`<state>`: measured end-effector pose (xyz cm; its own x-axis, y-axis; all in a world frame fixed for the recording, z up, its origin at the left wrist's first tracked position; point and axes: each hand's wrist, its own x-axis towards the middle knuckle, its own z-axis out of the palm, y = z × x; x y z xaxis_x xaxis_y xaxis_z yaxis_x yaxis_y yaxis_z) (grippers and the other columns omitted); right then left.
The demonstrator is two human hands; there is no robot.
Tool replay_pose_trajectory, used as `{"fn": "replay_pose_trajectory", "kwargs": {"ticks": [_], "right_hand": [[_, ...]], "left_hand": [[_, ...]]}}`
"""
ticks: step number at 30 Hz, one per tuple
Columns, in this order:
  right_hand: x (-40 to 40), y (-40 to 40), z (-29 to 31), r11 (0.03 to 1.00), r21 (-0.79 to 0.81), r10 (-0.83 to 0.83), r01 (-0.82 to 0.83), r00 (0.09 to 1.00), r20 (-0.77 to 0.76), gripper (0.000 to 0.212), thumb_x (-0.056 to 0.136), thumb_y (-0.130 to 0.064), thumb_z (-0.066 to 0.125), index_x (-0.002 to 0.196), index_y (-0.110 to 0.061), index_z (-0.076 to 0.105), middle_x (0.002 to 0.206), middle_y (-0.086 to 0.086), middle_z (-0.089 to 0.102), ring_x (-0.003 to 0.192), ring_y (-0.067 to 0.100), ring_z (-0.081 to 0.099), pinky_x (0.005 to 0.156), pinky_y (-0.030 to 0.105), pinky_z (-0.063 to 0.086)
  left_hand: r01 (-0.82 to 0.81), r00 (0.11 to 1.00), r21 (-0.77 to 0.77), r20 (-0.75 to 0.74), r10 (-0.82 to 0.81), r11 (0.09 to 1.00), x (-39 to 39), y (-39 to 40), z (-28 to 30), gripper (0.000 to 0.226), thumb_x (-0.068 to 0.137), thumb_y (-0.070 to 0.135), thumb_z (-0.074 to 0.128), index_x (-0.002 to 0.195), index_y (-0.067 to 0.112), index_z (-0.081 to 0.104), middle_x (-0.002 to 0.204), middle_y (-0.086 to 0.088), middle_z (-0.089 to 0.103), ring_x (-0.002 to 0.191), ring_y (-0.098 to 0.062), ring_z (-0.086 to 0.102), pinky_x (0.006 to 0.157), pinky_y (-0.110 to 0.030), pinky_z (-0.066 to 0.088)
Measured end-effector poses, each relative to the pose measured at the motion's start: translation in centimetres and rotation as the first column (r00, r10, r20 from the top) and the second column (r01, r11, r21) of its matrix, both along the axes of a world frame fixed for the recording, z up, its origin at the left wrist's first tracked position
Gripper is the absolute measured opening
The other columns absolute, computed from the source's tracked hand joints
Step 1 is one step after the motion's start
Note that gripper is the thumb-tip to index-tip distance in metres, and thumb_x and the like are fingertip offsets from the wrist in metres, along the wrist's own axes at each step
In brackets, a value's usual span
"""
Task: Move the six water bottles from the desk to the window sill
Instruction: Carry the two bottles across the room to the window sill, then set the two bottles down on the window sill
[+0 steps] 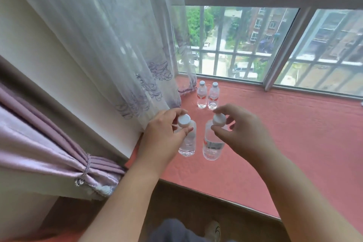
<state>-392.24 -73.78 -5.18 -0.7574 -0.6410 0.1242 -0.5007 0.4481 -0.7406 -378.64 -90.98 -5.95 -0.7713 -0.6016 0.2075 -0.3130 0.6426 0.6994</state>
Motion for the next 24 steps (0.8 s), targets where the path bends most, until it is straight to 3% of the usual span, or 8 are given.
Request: {"fn": "replay_pose_trajectory", "kwargs": {"ticks": [7, 11, 15, 21, 24], "right_hand": [[-3.0, -1.1, -1.2, 0.996, 0.008, -0.087, 0.087, 0.996, 0.037, 0.032, 0.079, -0.021, 0.074, 0.108, -0.034, 0.067, 0.091, -0.025, 0.060, 0.088, -0.001, 0.055, 0.069, 0.017, 0.040], [-4.8, -2.6, -1.5, 0.989, 0.025, -0.149, 0.149, 0.988, 0.024, 0.032, 0.078, -0.018, 0.075, 0.108, -0.029, 0.069, 0.090, -0.024, 0.060, 0.089, -0.006, 0.052, 0.066, 0.005, 0.037], [-6.3, -4.6, -2.2, 0.980, 0.031, -0.198, 0.197, 0.979, 0.040, 0.032, 0.078, -0.017, 0.074, 0.108, -0.028, 0.070, 0.090, -0.026, 0.059, 0.090, -0.010, 0.051, 0.066, 0.001, 0.035], [-8.1, -8.5, -4.6, 0.964, 0.066, -0.260, 0.257, 0.964, 0.056, 0.031, 0.079, -0.018, 0.073, 0.107, -0.029, 0.067, 0.097, -0.020, 0.063, 0.090, 0.005, 0.055, 0.069, 0.013, 0.038], [-9.2, -10.0, -5.9, 0.963, 0.078, -0.263, 0.258, 0.962, 0.069, 0.031, 0.079, -0.019, 0.072, 0.107, -0.031, 0.067, 0.099, -0.020, 0.063, 0.089, 0.002, 0.054, 0.069, 0.019, 0.040]], "left_hand": [[0.094, 0.995, 0.043, 0.028, -0.095, 0.995, -5.0, -2.1, -1.4, 0.037, 0.076, 0.033, 0.081, 0.110, 0.038, 0.067, 0.097, 0.022, 0.061, 0.087, 0.006, 0.058, 0.074, -0.006, 0.044], [0.161, 0.986, 0.059, 0.023, -0.163, 0.985, -7.6, -4.1, -2.0, 0.039, 0.074, 0.030, 0.082, 0.110, 0.035, 0.068, 0.095, 0.022, 0.061, 0.087, 0.006, 0.057, 0.073, -0.003, 0.039], [0.211, 0.977, 0.060, 0.002, -0.212, 0.976, -10.0, -6.8, -2.5, 0.037, 0.076, 0.032, 0.082, 0.109, 0.037, 0.066, 0.092, 0.023, 0.060, 0.086, 0.005, 0.057, 0.075, -0.008, 0.043], [0.274, 0.961, 0.102, 0.012, -0.276, 0.956, -13.0, -10.4, -4.5, 0.036, 0.076, 0.028, 0.082, 0.108, 0.032, 0.066, 0.097, 0.020, 0.061, 0.088, 0.006, 0.058, 0.075, -0.010, 0.045], [0.269, 0.961, 0.101, 0.041, -0.274, 0.958, -14.5, -11.8, -5.6, 0.035, 0.076, 0.027, 0.081, 0.108, 0.032, 0.067, 0.097, 0.022, 0.061, 0.089, 0.007, 0.057, 0.074, -0.009, 0.045]]}}
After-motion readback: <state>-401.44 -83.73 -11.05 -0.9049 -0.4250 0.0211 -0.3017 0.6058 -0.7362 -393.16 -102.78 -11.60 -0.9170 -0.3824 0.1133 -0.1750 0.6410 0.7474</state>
